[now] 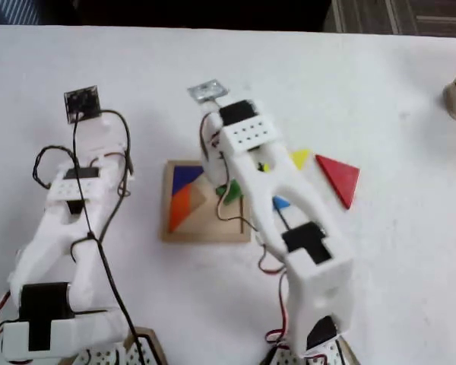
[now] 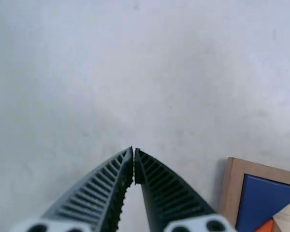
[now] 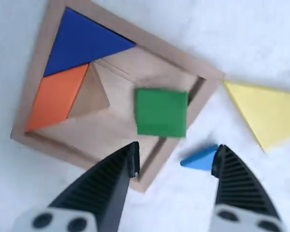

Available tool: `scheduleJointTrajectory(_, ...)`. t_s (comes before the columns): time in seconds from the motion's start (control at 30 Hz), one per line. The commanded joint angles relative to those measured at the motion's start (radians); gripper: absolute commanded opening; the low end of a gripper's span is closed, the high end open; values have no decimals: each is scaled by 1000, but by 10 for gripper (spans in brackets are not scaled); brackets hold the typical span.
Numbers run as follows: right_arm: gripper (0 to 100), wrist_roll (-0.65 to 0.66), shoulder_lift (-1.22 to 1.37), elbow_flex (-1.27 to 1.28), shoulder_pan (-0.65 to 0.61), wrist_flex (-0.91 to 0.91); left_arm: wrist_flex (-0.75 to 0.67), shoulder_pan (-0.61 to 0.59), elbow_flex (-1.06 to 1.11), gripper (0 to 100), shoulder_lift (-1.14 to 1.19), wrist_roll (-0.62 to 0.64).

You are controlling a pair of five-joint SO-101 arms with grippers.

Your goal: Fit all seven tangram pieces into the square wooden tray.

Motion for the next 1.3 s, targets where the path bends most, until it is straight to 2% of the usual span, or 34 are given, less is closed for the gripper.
scheduleJointTrajectory(0.0, 241, 17, -122, -23, 71, 59, -18, -13, -46, 27, -5, -9)
scheduleJointTrajectory(0.17, 225, 17, -191, 195, 183, -53, -18, -12, -46, 27, -5, -9)
scheduleJointTrajectory(0.47, 15, 78, -414, 683, 338, -328, -2, 54, -35, 24, -12, -9)
scheduleJointTrajectory(0.6, 18, 83, -499, 882, 452, -453, 3, 116, -28, 24, -13, -9)
scheduleJointTrajectory(0.83, 18, 206, -593, 1030, 622, -487, 3, 349, -23, 23, -15, -3)
scheduleJointTrajectory(1.1, 20, 249, -593, 1069, 676, -568, -8, 670, -32, 23, -13, -3)
scheduleJointTrajectory(1.27, 21, 279, -591, 1077, 671, -568, -166, 786, -28, 23, -2, 0)
